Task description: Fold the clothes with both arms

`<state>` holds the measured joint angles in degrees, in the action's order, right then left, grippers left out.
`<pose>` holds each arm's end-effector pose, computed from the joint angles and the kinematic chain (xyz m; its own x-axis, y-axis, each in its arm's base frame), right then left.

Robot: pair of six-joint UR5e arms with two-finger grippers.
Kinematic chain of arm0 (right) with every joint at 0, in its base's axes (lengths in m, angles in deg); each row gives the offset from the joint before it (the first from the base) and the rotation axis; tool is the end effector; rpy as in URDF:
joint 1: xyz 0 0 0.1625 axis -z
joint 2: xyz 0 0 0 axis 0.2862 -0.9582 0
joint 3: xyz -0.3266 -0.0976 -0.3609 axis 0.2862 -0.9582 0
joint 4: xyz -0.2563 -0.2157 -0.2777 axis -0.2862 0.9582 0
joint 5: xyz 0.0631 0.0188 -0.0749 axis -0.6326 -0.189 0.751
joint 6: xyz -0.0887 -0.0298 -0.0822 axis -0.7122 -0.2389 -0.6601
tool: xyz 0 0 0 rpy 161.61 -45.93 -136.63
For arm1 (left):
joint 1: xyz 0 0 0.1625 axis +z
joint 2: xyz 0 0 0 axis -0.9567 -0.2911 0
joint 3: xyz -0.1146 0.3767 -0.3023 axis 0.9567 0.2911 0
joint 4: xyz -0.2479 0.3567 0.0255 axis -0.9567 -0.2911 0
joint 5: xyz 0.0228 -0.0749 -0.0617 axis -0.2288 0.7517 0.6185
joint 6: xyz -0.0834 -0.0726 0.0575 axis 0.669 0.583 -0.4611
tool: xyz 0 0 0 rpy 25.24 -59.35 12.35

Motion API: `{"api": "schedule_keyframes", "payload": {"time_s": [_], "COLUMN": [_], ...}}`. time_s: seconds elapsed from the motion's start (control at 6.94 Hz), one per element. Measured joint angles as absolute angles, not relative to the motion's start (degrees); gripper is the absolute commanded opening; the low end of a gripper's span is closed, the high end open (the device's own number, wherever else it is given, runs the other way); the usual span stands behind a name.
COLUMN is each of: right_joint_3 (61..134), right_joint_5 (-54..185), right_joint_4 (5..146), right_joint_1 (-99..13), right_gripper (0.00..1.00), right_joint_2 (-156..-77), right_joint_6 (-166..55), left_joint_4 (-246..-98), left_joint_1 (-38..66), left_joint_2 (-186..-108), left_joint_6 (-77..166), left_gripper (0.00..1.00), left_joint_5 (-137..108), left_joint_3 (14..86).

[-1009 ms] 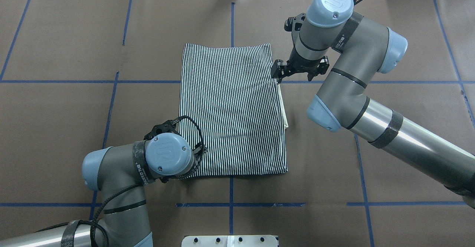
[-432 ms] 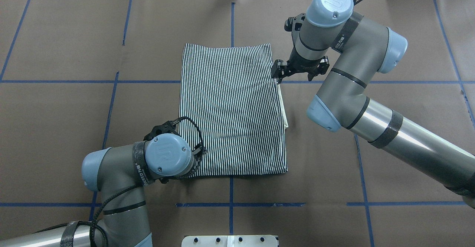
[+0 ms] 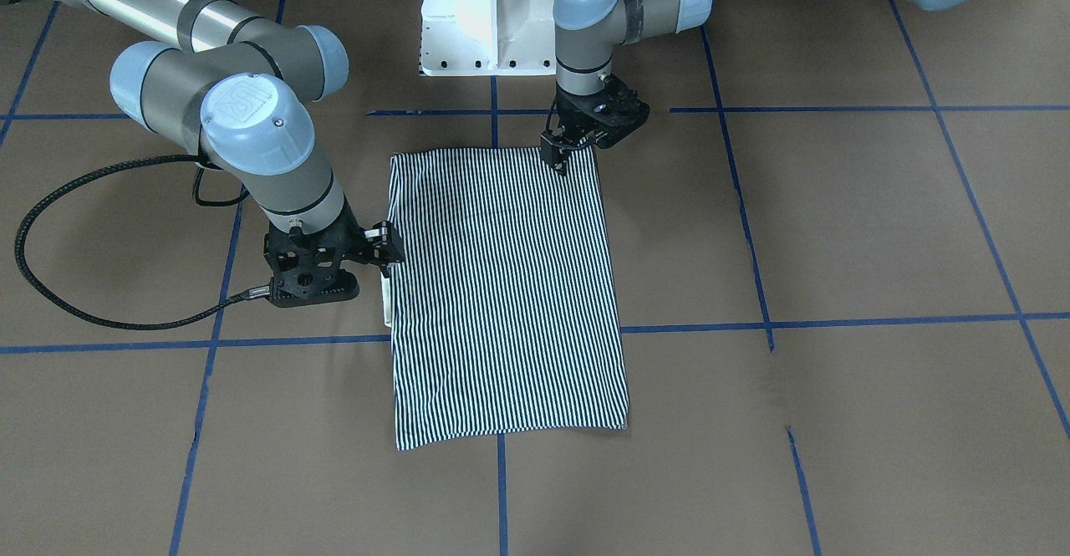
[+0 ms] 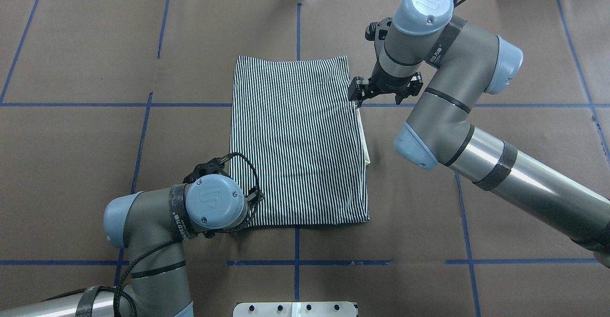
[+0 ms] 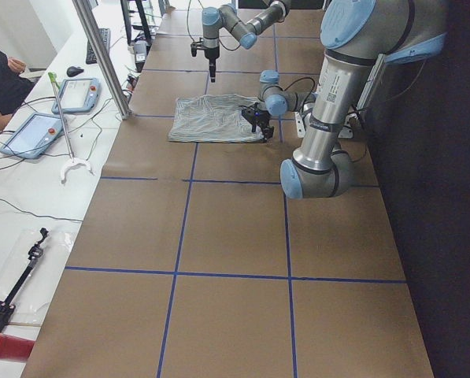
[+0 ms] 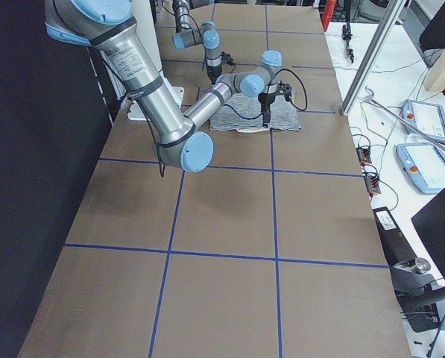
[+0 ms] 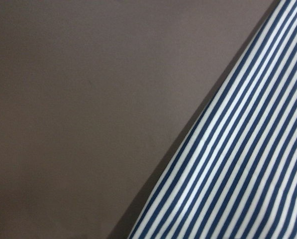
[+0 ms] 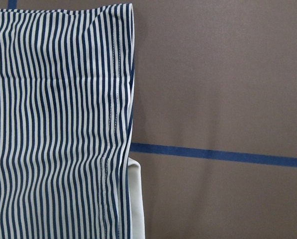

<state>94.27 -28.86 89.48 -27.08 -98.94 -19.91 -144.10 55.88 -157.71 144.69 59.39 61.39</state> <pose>-0.5103 -0.5931 0.3314 0.7076 -0.0822 0.7018 0.0317 0.9959 0.0846 0.6434 -0.3266 0.3382 0.5526 -0.6062 -0.5720 0.5134 0.7882 -0.3394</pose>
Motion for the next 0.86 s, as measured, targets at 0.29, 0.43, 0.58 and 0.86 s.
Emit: {"api": "schedule_keyframes", "payload": {"time_s": [0.29,0.43,0.58,0.86], "right_joint_3": [94.3,94.3,94.3,94.2], "right_joint_5": [-28.9,-28.9,-28.9,-28.9], "right_joint_4": [89.5,89.5,89.5,89.6], "right_joint_1": [-27.1,-27.1,-27.1,-27.1], "right_gripper": [1.0,1.0,1.0,1.0], "right_joint_2": [-98.9,-98.9,-98.9,-99.0], "right_joint_6": [-19.9,-19.9,-19.9,-20.0], "left_joint_4": [-144.0,-144.0,-144.0,-143.6], "left_joint_1": [56.0,56.3,56.6,56.8], "left_joint_2": [-157.7,-157.8,-158.0,-158.2], "left_joint_6": [145.3,145.5,145.6,145.2], "left_gripper": [0.12,0.0,0.0,0.0], "left_joint_5": [59.4,59.4,59.4,59.6], "left_joint_3": [61.4,61.3,61.4,61.7]}}
